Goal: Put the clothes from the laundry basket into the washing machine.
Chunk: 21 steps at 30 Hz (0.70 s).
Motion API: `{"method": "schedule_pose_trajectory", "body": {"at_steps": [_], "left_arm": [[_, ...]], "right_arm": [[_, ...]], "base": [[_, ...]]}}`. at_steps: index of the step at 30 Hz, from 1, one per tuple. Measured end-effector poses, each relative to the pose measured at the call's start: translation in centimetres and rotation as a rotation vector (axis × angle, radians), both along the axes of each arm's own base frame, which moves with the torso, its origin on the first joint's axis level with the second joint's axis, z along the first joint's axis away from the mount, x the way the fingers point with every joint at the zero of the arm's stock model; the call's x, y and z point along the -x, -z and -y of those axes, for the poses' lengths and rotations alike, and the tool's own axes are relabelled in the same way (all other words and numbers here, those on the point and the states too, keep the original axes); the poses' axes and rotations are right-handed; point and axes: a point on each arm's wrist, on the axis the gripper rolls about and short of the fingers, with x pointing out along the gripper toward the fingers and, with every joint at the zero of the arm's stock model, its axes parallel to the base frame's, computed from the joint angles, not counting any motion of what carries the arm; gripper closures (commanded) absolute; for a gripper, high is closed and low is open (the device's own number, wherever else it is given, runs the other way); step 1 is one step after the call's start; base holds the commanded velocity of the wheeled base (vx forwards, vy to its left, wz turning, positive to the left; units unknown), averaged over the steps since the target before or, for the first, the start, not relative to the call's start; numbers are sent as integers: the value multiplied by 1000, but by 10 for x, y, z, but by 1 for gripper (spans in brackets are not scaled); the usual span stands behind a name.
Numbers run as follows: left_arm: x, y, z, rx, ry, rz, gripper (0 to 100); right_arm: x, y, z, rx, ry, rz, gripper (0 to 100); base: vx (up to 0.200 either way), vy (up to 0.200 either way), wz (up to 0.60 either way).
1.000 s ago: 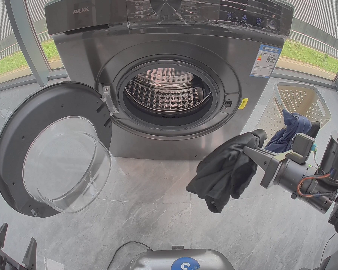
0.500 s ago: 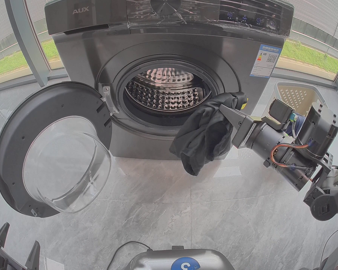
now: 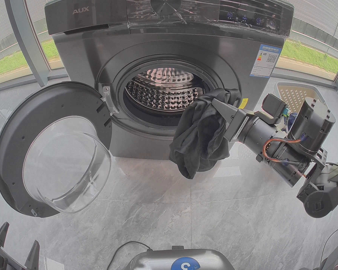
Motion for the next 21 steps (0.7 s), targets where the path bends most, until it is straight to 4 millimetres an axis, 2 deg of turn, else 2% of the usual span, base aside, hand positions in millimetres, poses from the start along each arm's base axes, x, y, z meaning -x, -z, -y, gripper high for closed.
{"method": "schedule_pose_trajectory", "body": {"at_steps": [3, 7, 10, 15, 21], "left_arm": [[0, -6, 0, 13, -6, 47, 0], [4, -35, 1, 17, -9, 200, 0], [0, -52, 2, 6, 34, 210, 0], [-23, -64, 3, 4, 178, 90, 0], [-64, -75, 12, 11, 379, -79, 0]], "right_arm": [[-1, 0, -1, 1, 0, -1, 100], [-2, 0, -1, 0, 0, 0, 100], [-3, 1, -2, -1, 0, 1, 100], [-7, -1, -5, -17, 1, 19, 100], [-13, -3, -10, -42, 2, 30, 100]], "base": [[0, 0, 0], [0, 0, 0], [0, 0, 0], [0, 0, 0], [0, 0, 0]]}}
